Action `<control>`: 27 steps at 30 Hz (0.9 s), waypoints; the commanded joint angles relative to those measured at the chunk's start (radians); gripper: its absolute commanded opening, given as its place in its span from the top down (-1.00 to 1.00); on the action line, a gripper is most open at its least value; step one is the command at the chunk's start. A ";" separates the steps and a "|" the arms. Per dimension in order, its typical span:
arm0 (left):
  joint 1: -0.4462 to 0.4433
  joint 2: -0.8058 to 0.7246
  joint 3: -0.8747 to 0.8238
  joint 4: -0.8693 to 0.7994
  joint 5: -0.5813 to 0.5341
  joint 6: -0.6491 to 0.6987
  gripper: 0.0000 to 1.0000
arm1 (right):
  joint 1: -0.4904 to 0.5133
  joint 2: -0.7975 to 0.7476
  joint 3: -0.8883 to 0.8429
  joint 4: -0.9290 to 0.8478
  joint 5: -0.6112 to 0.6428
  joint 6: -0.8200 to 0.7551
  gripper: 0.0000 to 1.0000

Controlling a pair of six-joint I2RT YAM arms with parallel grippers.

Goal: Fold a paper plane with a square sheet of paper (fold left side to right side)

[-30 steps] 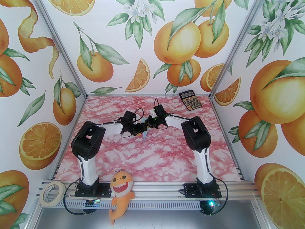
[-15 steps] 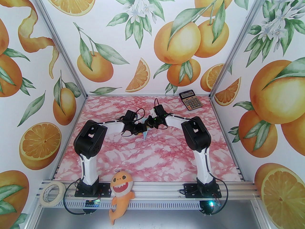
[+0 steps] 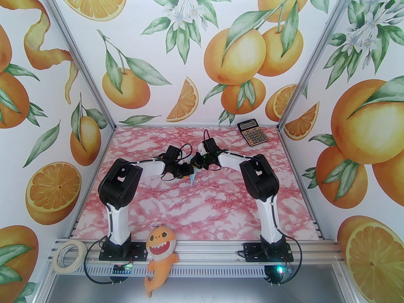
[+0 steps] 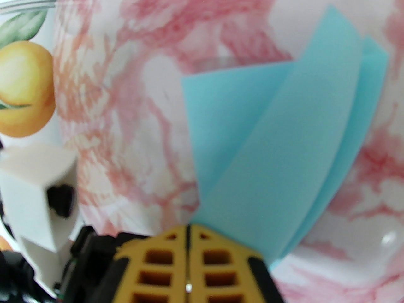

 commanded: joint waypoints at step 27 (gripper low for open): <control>-0.029 0.041 0.015 0.019 0.004 0.005 0.49 | 0.003 0.041 0.036 -0.007 0.069 0.034 0.93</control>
